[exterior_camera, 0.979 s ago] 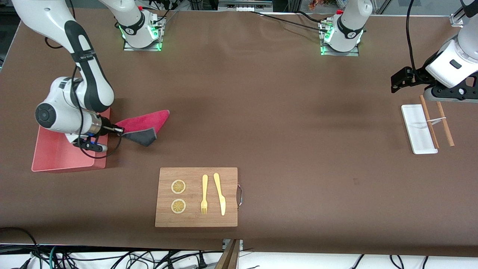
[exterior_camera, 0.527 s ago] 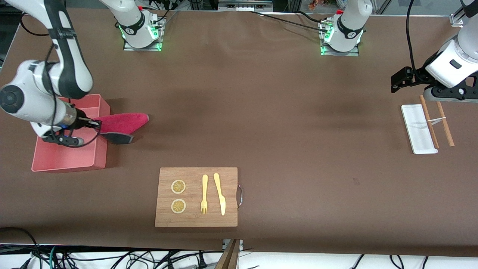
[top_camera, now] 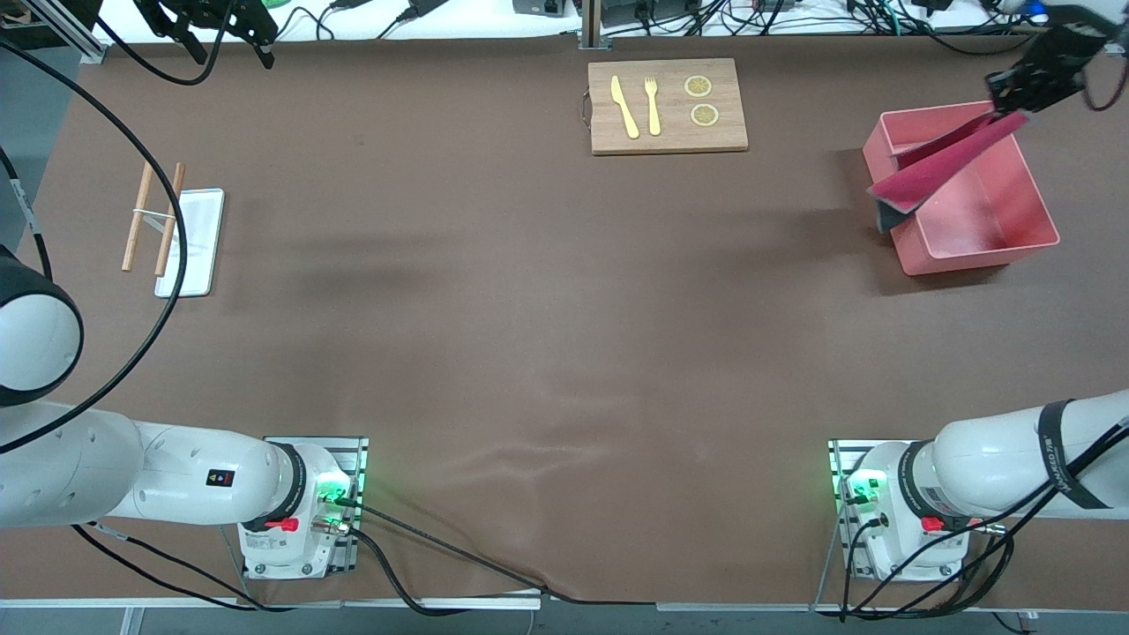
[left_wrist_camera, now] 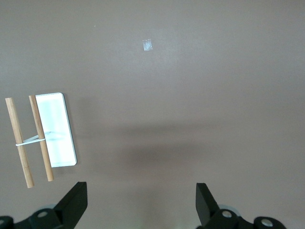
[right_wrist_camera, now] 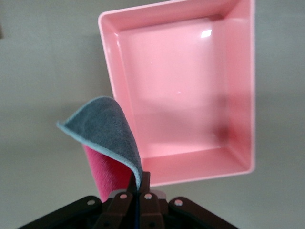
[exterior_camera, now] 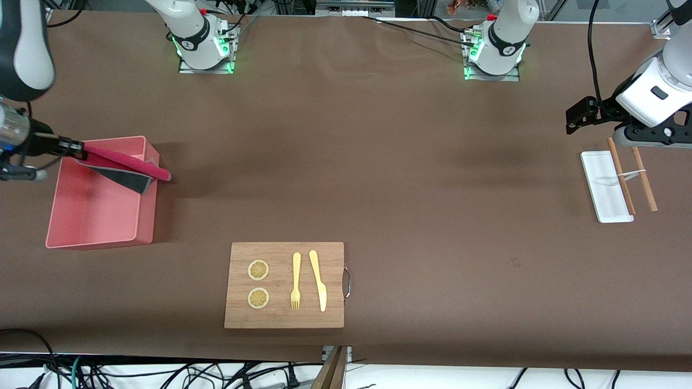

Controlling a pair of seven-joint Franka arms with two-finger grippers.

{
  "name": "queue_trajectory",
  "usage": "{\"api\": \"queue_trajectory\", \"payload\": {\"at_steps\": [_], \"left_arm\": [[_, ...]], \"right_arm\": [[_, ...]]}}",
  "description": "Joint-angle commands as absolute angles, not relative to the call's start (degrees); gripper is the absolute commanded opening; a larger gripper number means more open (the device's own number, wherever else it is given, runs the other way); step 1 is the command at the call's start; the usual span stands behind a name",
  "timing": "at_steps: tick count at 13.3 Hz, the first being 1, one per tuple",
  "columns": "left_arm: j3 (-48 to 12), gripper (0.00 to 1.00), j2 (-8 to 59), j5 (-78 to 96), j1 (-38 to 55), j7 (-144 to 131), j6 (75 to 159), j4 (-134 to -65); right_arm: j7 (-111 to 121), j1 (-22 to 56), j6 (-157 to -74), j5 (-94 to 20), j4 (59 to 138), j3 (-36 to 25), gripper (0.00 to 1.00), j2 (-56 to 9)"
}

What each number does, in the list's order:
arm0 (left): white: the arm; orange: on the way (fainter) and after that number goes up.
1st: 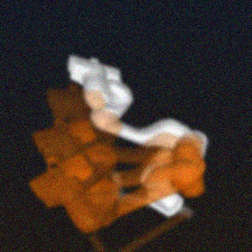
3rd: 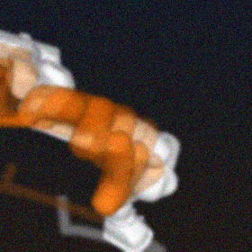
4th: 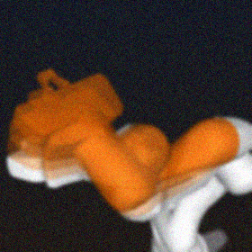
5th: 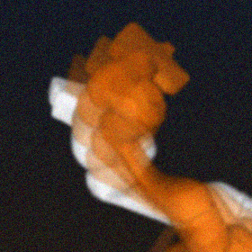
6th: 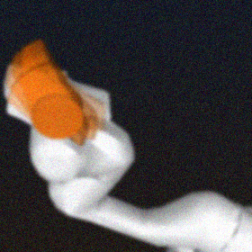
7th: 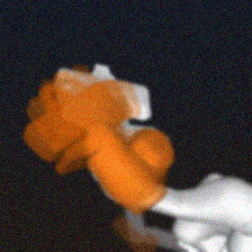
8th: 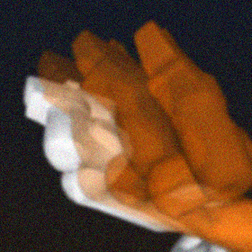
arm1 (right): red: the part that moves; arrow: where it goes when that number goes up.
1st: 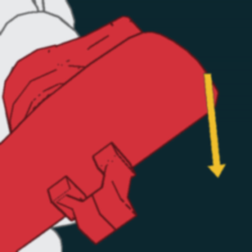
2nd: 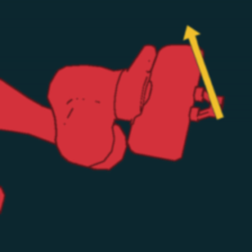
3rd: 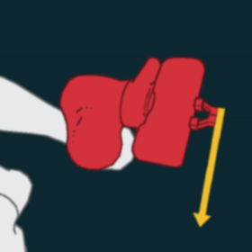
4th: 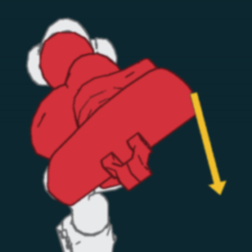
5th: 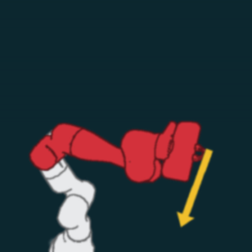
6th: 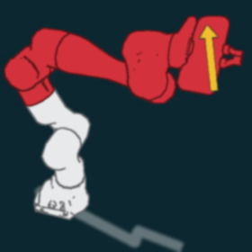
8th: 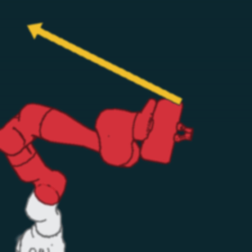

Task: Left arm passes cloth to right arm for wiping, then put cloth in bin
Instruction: 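Lower the cloth into the pink bin and open the right gripper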

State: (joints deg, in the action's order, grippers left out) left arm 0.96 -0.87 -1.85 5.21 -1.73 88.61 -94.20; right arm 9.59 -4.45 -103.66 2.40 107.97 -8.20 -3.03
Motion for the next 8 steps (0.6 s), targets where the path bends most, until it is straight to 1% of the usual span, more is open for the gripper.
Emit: {"api": "queue_trajectory", "payload": {"at_steps": [1, 3, 5, 6, 8], "left_arm": [[0.97, 1.00, -2.02, -1.85, 5.27, -0.53, 88.07, -94.83], [0.97, 1.00, -2.02, -1.76, 5.27, -0.53, 88.07, -94.83], [0.97, 1.00, -2.02, -1.85, 5.27, -0.53, 88.07, -94.83], [1.05, 1.00, -2.02, -1.85, 5.27, -0.53, 88.07, -94.83], [0.97, 1.00, -2.02, -1.85, 5.27, -0.53, 88.07, -94.83]], "right_arm": [[13.00, -6.85, -100.91, 5.61, 108.11, -7.56, 0.00, 0.69], [15.45, -7.64, -100.11, 8.43, 108.11, -7.56, 0.00, 3.24], [18.01, -8.35, -100.54, 8.79, 108.11, -8.17, 0.00, 3.52], [18.28, -8.44, -101.16, 8.79, 108.28, -8.43, 0.00, 2.38], [18.19, -8.70, -105.70, 8.79, 108.54, -8.53, 0.00, -1.56]]}}
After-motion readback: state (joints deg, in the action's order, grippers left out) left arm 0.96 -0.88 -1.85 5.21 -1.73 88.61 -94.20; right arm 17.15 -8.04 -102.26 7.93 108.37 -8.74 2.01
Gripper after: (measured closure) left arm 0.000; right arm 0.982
